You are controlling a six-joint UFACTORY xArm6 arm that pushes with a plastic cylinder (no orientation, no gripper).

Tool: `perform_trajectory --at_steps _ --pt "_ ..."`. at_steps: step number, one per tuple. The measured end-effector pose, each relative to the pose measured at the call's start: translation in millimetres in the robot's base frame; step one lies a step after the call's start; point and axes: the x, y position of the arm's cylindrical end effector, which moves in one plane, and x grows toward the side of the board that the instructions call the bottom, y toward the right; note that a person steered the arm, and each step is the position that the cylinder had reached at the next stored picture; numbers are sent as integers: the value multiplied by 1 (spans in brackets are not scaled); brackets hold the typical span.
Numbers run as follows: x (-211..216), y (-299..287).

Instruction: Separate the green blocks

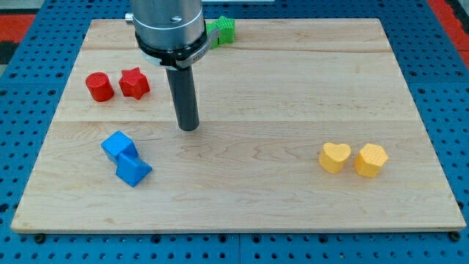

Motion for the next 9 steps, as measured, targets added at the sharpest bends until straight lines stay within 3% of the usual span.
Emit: perform_trajectory --at_steps 1,2,3,4,6,7,9 --pt "-5 0" --pt "-71 15" --pt "-122 -18" --pt "-118 -34" --pt "-204 -51" --pt "-255 -39" --pt "-261 50"
